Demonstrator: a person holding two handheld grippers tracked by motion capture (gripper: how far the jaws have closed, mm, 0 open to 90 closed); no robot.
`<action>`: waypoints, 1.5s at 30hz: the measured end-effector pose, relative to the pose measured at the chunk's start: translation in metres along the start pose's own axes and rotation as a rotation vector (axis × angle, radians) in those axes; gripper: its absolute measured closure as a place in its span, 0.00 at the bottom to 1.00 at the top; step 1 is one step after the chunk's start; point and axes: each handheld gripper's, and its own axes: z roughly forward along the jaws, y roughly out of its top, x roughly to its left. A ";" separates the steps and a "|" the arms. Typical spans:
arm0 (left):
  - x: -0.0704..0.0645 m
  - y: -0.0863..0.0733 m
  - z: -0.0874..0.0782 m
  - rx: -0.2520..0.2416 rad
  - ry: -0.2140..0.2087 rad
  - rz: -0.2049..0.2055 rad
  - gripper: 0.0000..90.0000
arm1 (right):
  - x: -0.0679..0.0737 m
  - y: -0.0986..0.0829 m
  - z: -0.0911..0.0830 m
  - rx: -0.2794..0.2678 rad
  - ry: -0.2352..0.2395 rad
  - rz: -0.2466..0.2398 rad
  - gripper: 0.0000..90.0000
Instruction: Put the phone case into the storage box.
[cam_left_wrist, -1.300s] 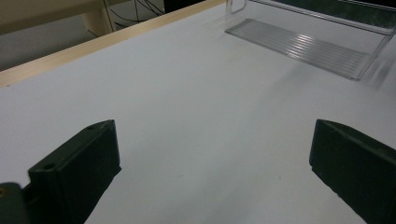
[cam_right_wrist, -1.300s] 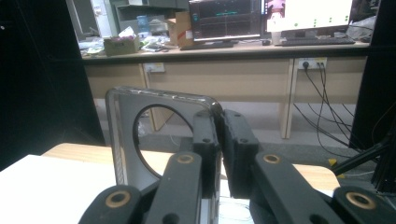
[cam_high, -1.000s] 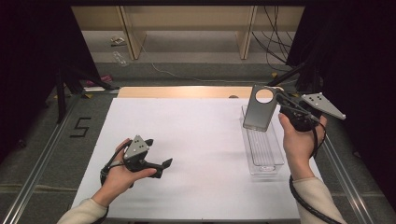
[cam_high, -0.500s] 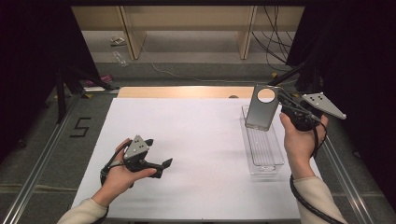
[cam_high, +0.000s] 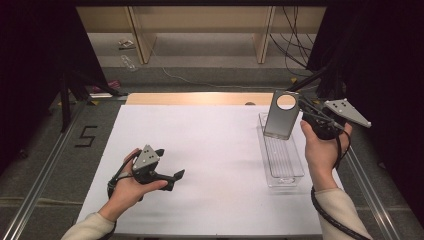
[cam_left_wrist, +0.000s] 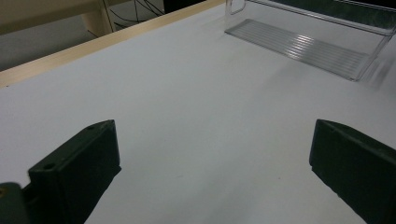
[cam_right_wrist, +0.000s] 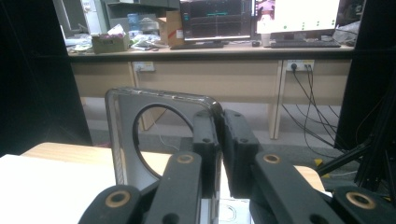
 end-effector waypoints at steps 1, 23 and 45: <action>0.000 0.000 0.000 0.000 0.000 0.000 0.01 | 0.000 0.000 0.000 0.000 0.001 0.000 0.94; 0.000 0.000 0.000 0.002 -0.003 0.001 0.01 | -0.004 -0.001 0.006 0.000 -0.009 -0.006 0.94; 0.000 0.000 0.000 0.000 -0.001 0.001 0.01 | -0.008 -0.001 0.013 0.000 -0.020 -0.012 0.94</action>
